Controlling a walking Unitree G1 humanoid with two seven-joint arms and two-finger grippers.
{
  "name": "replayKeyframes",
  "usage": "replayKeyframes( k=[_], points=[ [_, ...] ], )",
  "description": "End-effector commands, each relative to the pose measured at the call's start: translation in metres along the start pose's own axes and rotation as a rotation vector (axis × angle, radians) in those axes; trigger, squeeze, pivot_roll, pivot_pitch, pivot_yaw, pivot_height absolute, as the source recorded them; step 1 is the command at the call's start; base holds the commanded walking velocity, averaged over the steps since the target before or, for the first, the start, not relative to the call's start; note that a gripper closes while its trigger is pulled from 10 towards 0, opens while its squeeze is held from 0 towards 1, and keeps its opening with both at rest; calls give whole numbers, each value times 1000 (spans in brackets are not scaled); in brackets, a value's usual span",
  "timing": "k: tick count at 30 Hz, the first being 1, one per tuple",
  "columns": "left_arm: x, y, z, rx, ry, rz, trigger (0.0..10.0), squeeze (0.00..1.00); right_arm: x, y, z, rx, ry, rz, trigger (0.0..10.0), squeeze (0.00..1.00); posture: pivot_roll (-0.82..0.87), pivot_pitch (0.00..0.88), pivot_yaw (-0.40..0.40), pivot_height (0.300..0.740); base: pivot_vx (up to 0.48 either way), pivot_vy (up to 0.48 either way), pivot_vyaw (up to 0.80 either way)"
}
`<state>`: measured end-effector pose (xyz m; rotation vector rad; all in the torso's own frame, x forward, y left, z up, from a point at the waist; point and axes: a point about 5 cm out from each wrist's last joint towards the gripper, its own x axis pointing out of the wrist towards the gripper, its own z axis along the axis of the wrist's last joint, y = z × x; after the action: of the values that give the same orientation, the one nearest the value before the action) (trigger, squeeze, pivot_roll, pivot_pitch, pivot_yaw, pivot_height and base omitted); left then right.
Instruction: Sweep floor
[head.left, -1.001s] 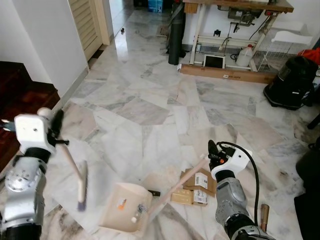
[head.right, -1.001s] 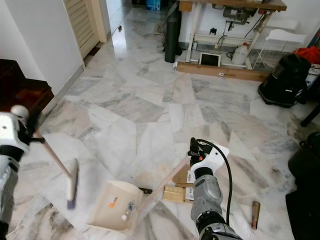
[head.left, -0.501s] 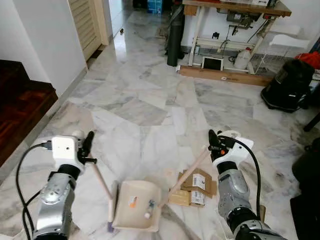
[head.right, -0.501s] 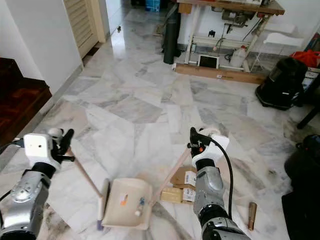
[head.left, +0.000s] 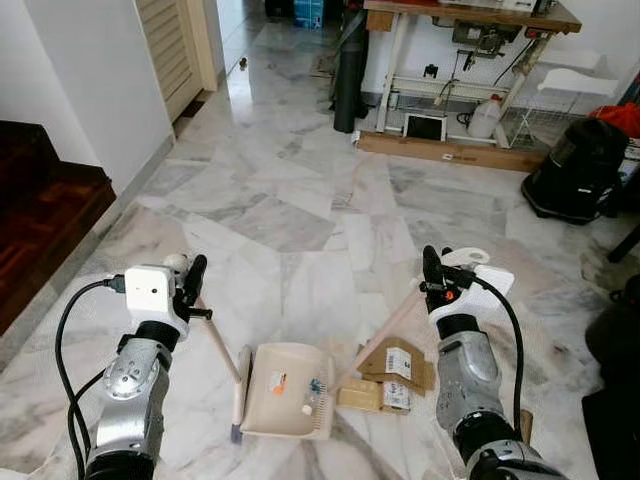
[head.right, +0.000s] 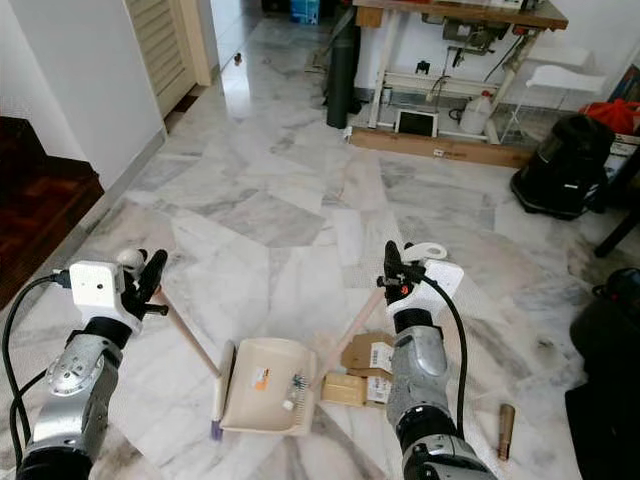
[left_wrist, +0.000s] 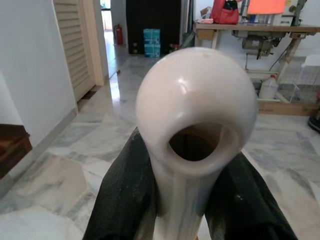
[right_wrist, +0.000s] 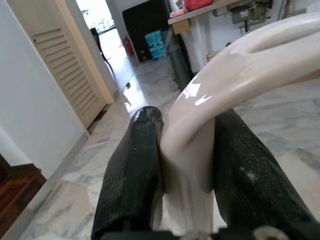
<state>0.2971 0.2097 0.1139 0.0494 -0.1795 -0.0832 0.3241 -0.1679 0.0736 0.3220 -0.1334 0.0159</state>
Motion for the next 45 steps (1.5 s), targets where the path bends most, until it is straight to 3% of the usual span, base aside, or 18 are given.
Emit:
replayKeyframes(
  k=[1,10,18,24,31,42,45],
  points=[
    [9,-2,8,-6,-48,-15,10000,0,2,2,11,-3,-83,-7,10000,0,52,0,11,740,0,0,0],
    [24,-17,6,-25,-51,-70,10000,0,-3,2,17,-85,-125,3,10000,0,-17,0,39,740,0,0,0],
    [25,-23,4,-42,-59,-55,10000,0,2,1,25,-92,-144,-23,10000,0,-9,0,19,740,0,0,120],
    [25,-27,4,-36,-73,-42,10000,0,6,8,26,-106,-139,5,10000,0,-8,0,-16,740,0,0,800],
    [22,-29,6,-19,-84,-61,10000,0,9,7,39,-112,-189,-12,10000,0,-26,0,-1,740,0,0,800],
    [24,-28,6,-10,-81,-63,10000,0,7,11,40,-125,-193,-3,10000,0,-38,0,13,740,0,0,800],
    [24,-32,5,-21,-79,-70,10000,0,7,10,39,-141,-183,-3,10000,0,-131,0,50,740,0,0,800]
  ],
)
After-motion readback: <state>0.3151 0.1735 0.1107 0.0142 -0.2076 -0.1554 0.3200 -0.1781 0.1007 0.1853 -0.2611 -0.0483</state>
